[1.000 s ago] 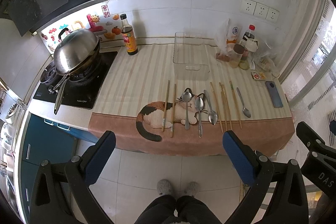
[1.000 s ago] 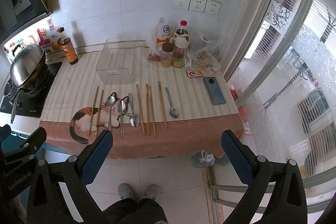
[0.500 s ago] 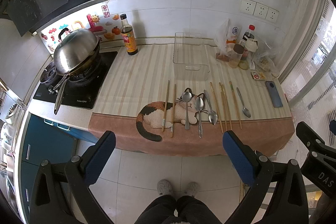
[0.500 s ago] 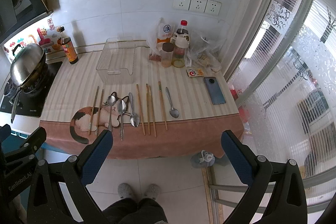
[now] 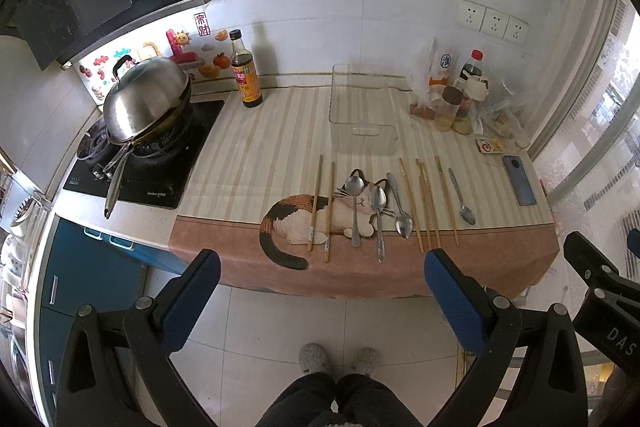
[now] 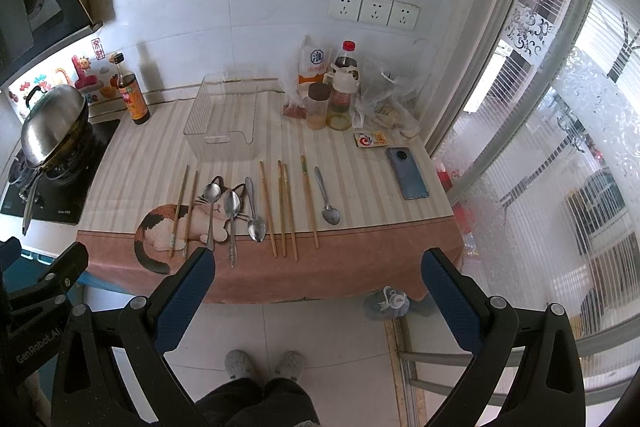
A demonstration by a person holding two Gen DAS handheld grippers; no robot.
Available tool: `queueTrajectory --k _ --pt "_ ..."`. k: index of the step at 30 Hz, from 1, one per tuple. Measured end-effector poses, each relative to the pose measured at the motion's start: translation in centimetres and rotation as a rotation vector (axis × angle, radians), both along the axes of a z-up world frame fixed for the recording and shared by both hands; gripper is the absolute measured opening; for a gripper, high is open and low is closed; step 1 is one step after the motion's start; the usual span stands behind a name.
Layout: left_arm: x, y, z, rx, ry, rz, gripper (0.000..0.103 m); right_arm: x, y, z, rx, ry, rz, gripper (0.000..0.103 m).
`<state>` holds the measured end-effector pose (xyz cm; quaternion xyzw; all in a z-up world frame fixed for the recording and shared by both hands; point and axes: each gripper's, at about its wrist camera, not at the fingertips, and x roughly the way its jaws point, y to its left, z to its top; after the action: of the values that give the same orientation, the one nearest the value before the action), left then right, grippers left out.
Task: Organize utensils
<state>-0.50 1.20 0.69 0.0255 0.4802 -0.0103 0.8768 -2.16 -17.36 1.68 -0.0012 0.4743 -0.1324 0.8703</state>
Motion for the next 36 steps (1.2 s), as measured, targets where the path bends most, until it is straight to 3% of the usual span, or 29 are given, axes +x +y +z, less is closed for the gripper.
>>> queueTrajectory --k 26,29,32,36 --pt "0.4 -2.0 1.2 -0.001 -0.014 0.001 0.103 0.0 -0.4 0.3 0.004 -0.007 0.005 0.103" --pt "0.8 -2.5 0.8 -0.015 -0.059 0.007 0.103 -0.1 -1.3 0.2 0.024 -0.041 0.012 0.103" --pt "2.0 -2.4 0.1 0.023 -0.131 0.034 0.103 0.8 -2.1 -0.5 0.036 -0.104 0.036 0.103" --pt "4.9 -1.1 -1.9 0.057 -0.154 0.088 0.103 3.6 -3.1 -3.7 0.077 -0.079 0.008 0.103"
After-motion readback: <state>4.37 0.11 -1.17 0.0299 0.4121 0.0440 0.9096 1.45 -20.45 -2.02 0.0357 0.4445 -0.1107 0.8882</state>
